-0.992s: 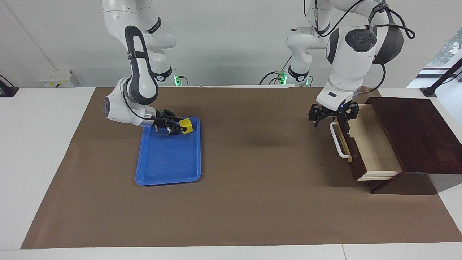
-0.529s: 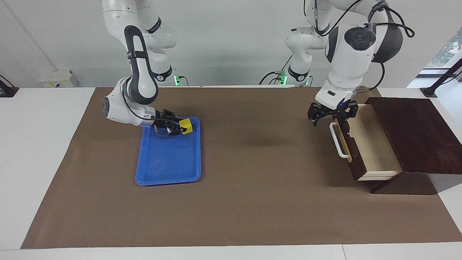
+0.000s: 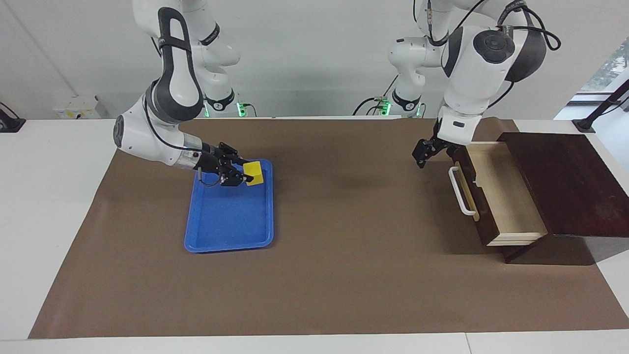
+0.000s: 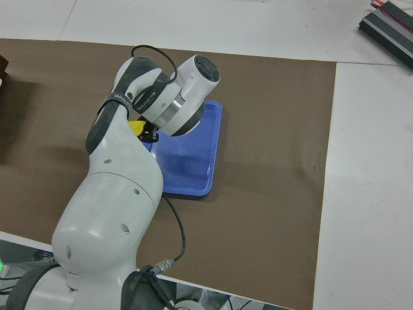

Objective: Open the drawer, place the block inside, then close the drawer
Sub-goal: 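Lift the block with the right gripper toward the left gripper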

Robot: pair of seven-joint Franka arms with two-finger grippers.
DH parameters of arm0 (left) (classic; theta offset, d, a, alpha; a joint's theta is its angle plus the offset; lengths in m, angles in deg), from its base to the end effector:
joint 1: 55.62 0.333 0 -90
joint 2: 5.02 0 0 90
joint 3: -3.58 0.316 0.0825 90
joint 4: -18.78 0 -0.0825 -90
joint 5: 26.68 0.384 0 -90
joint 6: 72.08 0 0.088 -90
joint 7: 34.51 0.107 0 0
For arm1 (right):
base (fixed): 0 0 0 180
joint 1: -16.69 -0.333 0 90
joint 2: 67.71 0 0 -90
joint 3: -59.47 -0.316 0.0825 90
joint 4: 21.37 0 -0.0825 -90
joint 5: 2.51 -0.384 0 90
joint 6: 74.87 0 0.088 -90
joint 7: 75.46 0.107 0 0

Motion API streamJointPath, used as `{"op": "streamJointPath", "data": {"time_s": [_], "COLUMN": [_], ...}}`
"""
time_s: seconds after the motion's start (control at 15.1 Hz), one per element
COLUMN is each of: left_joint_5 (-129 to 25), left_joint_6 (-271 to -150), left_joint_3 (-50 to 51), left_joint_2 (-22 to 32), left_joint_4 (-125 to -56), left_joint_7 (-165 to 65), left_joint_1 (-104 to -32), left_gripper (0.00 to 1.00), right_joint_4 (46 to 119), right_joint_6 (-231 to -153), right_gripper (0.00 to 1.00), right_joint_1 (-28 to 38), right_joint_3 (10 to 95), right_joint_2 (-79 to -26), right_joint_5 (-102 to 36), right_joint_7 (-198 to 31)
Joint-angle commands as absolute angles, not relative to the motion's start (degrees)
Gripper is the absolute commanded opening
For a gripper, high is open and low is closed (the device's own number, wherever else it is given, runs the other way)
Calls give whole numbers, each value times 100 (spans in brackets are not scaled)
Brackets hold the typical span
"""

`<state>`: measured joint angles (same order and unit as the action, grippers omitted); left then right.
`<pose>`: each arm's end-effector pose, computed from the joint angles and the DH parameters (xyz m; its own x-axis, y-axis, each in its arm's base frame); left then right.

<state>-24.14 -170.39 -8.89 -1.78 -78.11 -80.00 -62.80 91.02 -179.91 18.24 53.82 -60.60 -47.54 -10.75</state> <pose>0.5458 -0.1875 0.5486 0.9030 0.4296 0.0010 0.4292 -0.9021 -0.0438 0.5605 0.0958 0.4151 0.1330 -0.7013 -0.7004 -0.9784 -0.2059 0.0204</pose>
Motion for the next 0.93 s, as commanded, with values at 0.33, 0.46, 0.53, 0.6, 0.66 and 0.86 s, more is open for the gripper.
{"op": "streamJointPath", "data": {"time_s": [0.33, 0.46, 0.53, 0.6, 0.66, 0.86], "left_joint_5": [-2528, -2694, -2721, -2721, -2721, -2721], "left_joint_6": [-17332, -17412, -17412, -17421, -17447, -17728], "left_joint_3": [-854, -863, -863, -855, -854, -872], "left_joint_2": [-327, -318, -327, -335, -362, -344], "left_joint_4": [-7983, -7957, -7983, -8036, -8062, -8080], "left_joint_7": [-12045, -12841, -13334, -13782, -14274, -15306], "left_joint_1": [-6880, -6898, -6967, -7020, -7021, -7213], "left_gripper": [100, 100, 100, 100, 100, 100], "right_joint_4": [8278, 8225, 8225, 8225, 8225, 8208], "right_joint_6": [-18455, -18525, -18769, -18998, -19200, -19746], "right_gripper": [0, 0, 0, 0, 0, 0], "right_joint_1": [659, 369, 246, 115, -61, -404], "right_joint_3": [5341, 5350, 5350, 5341, 5350, 5341], "right_joint_2": [-5892, -5883, -5883, -5874, -5865, -5830], "right_joint_5": [-4777, -4768, -4777, -4786, -4795, -4812], "right_joint_7": [680, 1021, 1180, 1347, 1514, 1919]}}
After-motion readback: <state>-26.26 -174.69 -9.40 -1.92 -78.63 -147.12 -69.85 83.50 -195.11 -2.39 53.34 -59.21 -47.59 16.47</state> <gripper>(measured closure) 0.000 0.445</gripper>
